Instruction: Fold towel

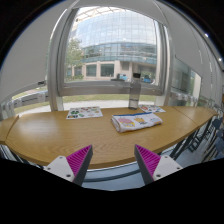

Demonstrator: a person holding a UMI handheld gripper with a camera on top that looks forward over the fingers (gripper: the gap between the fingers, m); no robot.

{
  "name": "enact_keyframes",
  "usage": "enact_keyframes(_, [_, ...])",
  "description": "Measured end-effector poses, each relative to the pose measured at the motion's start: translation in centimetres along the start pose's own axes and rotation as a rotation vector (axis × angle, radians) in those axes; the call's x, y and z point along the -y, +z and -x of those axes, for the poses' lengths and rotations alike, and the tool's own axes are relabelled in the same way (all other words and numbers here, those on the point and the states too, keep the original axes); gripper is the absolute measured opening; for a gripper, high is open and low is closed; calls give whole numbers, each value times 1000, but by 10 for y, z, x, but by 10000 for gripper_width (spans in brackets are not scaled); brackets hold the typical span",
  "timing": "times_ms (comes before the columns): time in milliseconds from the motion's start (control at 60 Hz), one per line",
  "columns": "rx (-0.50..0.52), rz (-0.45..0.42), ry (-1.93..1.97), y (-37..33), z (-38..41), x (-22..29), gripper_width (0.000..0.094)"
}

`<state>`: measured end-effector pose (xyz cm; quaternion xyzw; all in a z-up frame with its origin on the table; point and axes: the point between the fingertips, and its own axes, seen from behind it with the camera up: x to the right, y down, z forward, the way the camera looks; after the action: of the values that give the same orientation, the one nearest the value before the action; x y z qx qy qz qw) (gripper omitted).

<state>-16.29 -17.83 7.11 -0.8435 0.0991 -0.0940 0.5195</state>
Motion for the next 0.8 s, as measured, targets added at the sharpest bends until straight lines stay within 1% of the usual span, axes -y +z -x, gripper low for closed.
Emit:
enact_keyframes(117, [6,11,-16,52,-19,9,840])
enact_keyframes(233, [24,26,-36,106,-31,26,795])
enact_keyframes(283, [44,30,-45,131,-32,36,769])
enact_keyframes(350, [75,41,-68,162,-30,46,695])
enact_keyframes(433, [103,55,-97,196,-29,56,637])
enact_keyframes(533, [136,107,-121,227,-28,52,525])
enact_keyframes(583, [171,137,-131,238,-23,45,465])
enact_keyframes(650, [197,203,-151,245,-20,29,371])
enact_keyframes(683, [203,189,-166,247,-19,34,347])
enact_keyframes(750, [211,217,-216,246,-18,30,230])
enact_keyframes(800, [205,232,-226,247,-18,29,89])
